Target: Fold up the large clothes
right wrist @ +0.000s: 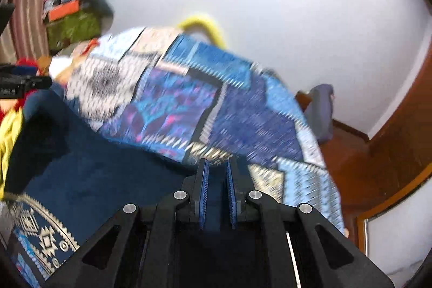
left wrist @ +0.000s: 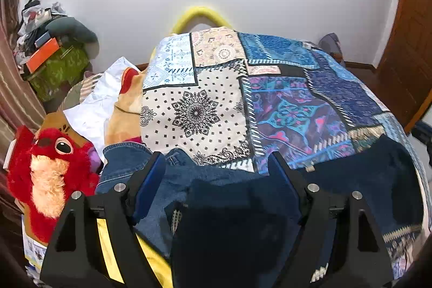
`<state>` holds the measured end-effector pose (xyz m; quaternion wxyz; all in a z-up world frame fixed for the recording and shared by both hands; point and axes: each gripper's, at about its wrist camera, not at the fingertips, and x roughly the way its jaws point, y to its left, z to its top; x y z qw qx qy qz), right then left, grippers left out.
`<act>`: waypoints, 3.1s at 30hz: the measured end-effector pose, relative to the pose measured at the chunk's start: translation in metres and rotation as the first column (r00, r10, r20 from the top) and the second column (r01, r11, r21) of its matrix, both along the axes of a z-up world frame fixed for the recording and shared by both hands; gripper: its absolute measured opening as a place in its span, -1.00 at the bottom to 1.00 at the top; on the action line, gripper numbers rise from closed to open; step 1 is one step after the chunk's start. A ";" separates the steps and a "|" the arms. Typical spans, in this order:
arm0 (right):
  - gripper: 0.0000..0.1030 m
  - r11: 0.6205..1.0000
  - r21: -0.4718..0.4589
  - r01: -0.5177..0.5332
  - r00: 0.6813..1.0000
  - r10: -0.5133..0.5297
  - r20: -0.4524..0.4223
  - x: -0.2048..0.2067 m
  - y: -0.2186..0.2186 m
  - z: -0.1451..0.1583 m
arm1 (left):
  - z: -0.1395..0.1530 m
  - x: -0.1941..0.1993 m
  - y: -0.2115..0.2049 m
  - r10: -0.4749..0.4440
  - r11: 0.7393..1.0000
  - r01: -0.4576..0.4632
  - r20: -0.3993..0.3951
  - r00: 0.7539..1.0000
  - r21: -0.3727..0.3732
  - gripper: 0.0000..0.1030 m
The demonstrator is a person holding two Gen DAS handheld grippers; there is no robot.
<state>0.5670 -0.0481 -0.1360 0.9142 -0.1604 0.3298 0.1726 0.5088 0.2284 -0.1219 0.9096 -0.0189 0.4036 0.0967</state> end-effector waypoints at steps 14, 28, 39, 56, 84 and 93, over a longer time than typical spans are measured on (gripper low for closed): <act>-0.83 0.947 0.226 -0.230 0.870 0.304 -0.388 -0.084 0.019 -0.055 | -0.078 -0.075 -0.103 -0.312 0.944 0.290 -0.147 0.939 -0.156 0.52; -0.83 0.977 0.008 -0.212 0.953 0.208 -0.220 -0.121 0.001 -0.089 | -0.110 -0.108 -0.093 -0.213 0.969 0.189 -0.146 0.966 -0.161 0.72; -0.83 0.984 -0.080 -0.157 0.970 0.139 -0.201 -0.132 -0.031 -0.085 | -0.117 -0.144 -0.059 -0.094 0.994 0.082 -0.171 0.981 -0.074 0.71; 0.64 0.978 -0.174 0.117 0.975 -0.147 -0.168 -0.128 -0.135 -0.094 | -0.130 -0.250 0.018 0.107 0.862 -0.162 -0.139 0.984 -0.480 0.69; 0.64 0.982 0.189 -0.029 0.946 0.089 -0.313 -0.136 -0.070 -0.052 | -0.159 -0.187 -0.012 0.281 0.694 -0.252 -0.069 0.957 -0.675 -0.43; 0.64 0.967 0.237 -0.089 0.940 0.160 -0.302 -0.126 -0.025 -0.035 | -0.070 -0.206 -0.039 0.162 0.937 -0.105 0.147 0.976 -0.332 -0.95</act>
